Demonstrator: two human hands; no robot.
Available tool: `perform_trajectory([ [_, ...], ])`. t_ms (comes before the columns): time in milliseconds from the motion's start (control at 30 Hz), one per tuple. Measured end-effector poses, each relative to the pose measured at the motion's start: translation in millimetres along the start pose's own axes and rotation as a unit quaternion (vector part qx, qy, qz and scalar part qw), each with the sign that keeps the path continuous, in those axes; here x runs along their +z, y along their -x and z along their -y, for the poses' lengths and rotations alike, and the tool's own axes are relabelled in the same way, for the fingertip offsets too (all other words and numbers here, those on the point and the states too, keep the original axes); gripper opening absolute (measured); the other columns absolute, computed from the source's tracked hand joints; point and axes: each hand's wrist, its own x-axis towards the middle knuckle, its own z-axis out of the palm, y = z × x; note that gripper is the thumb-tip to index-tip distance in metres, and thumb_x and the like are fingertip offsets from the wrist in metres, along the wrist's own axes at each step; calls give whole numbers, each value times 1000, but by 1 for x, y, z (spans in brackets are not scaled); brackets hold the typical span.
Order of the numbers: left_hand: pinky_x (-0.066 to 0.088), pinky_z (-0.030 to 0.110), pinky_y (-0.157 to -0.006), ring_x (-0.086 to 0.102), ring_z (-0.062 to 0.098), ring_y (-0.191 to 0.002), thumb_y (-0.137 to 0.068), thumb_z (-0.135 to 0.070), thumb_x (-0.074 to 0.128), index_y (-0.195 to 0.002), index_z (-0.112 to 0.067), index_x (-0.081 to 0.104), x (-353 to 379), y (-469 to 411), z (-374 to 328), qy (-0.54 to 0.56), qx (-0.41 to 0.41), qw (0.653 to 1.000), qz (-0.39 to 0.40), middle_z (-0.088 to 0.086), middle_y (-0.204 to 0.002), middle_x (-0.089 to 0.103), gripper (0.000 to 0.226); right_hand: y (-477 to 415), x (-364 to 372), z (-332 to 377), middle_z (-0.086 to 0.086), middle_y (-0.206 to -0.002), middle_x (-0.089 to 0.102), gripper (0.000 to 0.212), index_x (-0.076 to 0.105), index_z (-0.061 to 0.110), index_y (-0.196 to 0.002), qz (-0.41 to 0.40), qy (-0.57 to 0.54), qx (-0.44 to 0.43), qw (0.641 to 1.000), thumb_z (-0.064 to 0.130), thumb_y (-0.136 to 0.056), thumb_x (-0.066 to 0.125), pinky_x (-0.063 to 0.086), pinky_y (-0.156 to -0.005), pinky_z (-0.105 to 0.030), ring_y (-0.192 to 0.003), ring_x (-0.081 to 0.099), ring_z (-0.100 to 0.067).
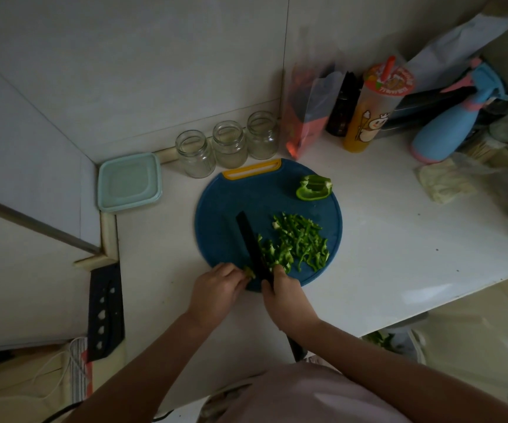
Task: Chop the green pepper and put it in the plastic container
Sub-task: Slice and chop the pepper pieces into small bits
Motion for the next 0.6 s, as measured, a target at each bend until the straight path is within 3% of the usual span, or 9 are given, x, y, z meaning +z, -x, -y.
perform_trajectory([
  [67, 48, 23, -47, 62, 12, -60, -83, -31, 54, -67, -18, 72, -1, 1, 0, 8, -1, 1000, -2, -6, -70, 66, 27, 3, -2, 0, -2, -73, 50, 8, 39, 8, -98, 13, 14, -19, 1000, 16, -99, 40, 34, -55, -28, -62, 52, -21],
  [167, 47, 23, -48, 62, 12, -60, -83, -30, 53, -67, -18, 72, -1, 1, 0, -5, 10, 1000, -7, -7, -70, 67, 28, 4, -2, 0, -18, -88, 60, 7, 37, 11, -95, 29, 48, -37, 998, 16, -99, 40, 33, -59, -29, -78, 58, -32],
  [333, 47, 23, -46, 62, 13, -60, -83, -29, 52, -71, -19, 74, -1, 1, 1, -1, 16, 1000, -2, -7, -71, 67, 27, 6, 0, -3, -20, -95, 61, 18, 41, 2, -109, 35, 74, -38, 996, 17, -99, 38, 31, -59, -29, -84, 59, -35],
  [600, 44, 22, -46, 61, 12, -59, -82, -28, 51, -69, -20, 72, -5, 1, 1, -9, 34, 999, -9, -7, -68, 64, 26, 3, 11, -7, -21, -96, 62, 35, 34, -1, -128, 26, 151, -31, 988, 16, -98, 34, 35, -61, -33, -86, 61, -38],
])
